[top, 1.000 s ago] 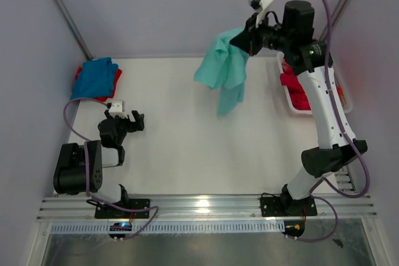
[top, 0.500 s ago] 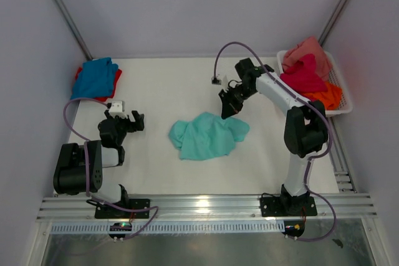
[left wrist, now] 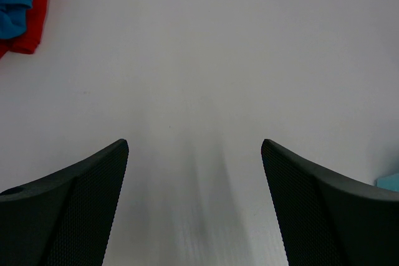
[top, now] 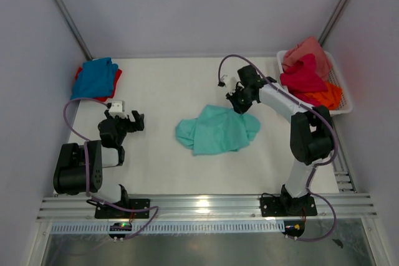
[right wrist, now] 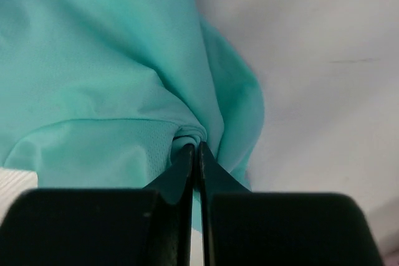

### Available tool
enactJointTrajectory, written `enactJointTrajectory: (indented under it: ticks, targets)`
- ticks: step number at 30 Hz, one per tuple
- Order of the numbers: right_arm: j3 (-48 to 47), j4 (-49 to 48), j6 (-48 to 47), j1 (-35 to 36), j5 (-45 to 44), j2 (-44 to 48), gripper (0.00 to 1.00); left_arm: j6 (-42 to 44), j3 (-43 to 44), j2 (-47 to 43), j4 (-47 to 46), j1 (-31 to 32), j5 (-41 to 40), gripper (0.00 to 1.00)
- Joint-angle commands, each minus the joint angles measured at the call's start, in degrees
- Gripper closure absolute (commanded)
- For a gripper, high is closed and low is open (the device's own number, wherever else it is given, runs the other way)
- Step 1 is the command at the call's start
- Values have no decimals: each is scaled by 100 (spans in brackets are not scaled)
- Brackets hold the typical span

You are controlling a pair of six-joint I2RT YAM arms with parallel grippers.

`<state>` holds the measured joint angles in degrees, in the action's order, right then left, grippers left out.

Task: Fold and stack the t-shirts
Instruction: Move the tshirt to the center of the board, then flatten the tshirt out

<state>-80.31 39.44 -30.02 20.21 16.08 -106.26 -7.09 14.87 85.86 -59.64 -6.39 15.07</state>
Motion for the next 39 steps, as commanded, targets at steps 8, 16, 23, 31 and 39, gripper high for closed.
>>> enactJointTrajectory:
  ticks: [8,16,23,31,39]
  targets:
    - [5,-1922,876,1,-2944,973,68,85,130,9,-233,7,31,11]
    - [675,-1203,497,10,-756,2240,9,85,130,9,-233,7,31,9]
    - [849,-394,164,10,-344,2540,9,85,130,9,-224,7,31,9]
    - [1518,-788,-355,10,-430,2057,9,85,121,9,-224,7,40,9]
    - [1273,-1123,-320,10,-369,1135,9,94,130,9,-233,7,31,9]
